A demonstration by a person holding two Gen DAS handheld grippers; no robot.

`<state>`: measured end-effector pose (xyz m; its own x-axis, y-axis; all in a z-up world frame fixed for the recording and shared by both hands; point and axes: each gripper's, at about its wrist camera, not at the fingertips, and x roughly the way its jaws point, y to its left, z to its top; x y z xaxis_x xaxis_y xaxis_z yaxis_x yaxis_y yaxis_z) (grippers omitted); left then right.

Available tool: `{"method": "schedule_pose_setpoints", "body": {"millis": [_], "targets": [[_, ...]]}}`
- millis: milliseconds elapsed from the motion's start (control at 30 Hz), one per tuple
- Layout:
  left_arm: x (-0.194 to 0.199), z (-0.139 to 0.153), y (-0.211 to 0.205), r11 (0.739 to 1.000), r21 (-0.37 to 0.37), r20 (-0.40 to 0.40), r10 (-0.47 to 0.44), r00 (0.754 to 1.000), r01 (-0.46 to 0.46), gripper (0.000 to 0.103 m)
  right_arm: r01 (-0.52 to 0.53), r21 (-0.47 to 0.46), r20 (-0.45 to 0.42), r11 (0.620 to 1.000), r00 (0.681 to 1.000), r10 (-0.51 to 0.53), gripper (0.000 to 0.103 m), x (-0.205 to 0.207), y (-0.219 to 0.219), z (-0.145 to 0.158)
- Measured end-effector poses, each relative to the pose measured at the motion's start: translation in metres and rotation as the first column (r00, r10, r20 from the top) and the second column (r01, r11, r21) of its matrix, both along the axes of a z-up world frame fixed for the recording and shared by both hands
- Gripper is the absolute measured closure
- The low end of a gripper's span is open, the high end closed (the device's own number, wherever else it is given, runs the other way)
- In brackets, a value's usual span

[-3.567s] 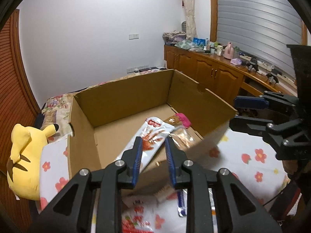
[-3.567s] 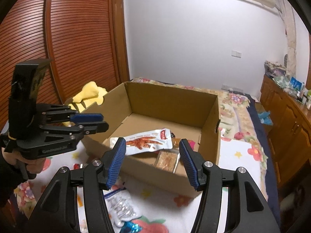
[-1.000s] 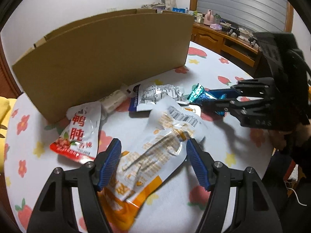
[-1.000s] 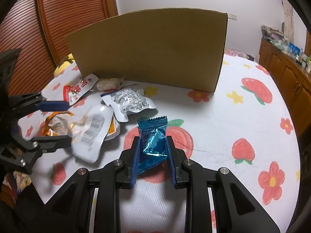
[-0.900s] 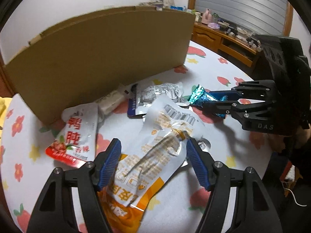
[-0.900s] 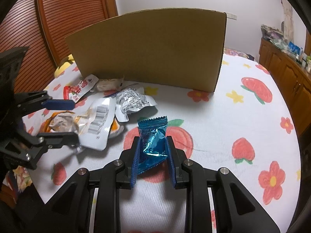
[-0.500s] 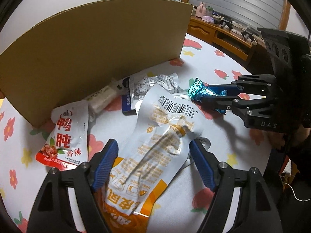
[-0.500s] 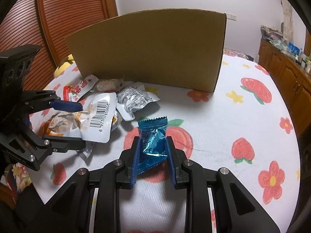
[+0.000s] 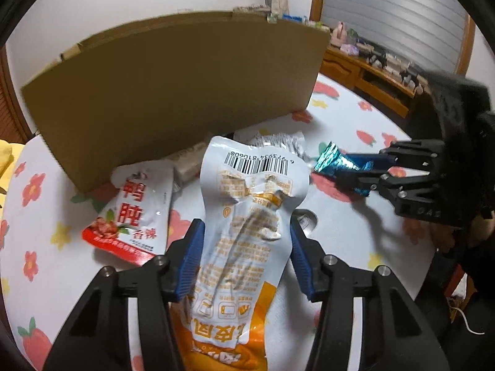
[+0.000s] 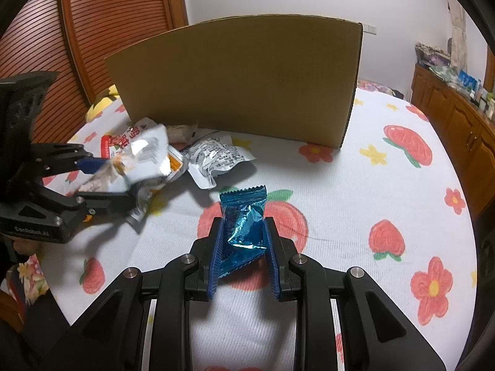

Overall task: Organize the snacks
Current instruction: 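Lift both held snacks and carry them over the cardboard box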

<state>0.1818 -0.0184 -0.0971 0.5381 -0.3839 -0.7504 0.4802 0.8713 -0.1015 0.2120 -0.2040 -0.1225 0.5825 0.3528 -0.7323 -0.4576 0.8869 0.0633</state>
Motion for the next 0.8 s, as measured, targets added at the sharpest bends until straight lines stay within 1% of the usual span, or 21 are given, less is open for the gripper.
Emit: {"method": "schedule_pose_setpoints", "body": {"millis": [100,433,800], "targets": [[-0.004,0.007,0.005,1.000,-0.025,0.019,0.017,1.000,-0.017,0.050,0.000,-0.003,0.001,1.000,1.000,0.000,0.079,0.000,0.001,0.000],[-0.014,0.021,0.009,0.997,-0.053,0.076,0.060,0.995,-0.056,0.051,0.004,-0.009,0.007,1.000,1.000,-0.004,0.080,-0.001,0.002,-0.001],[-0.026,0.027,0.012,0.993,-0.082,0.111,0.098,0.989,-0.089,0.051,0.037,0.003,0.080,0.999,0.996,-0.037,0.081,-0.008,-0.002,0.006]]}}
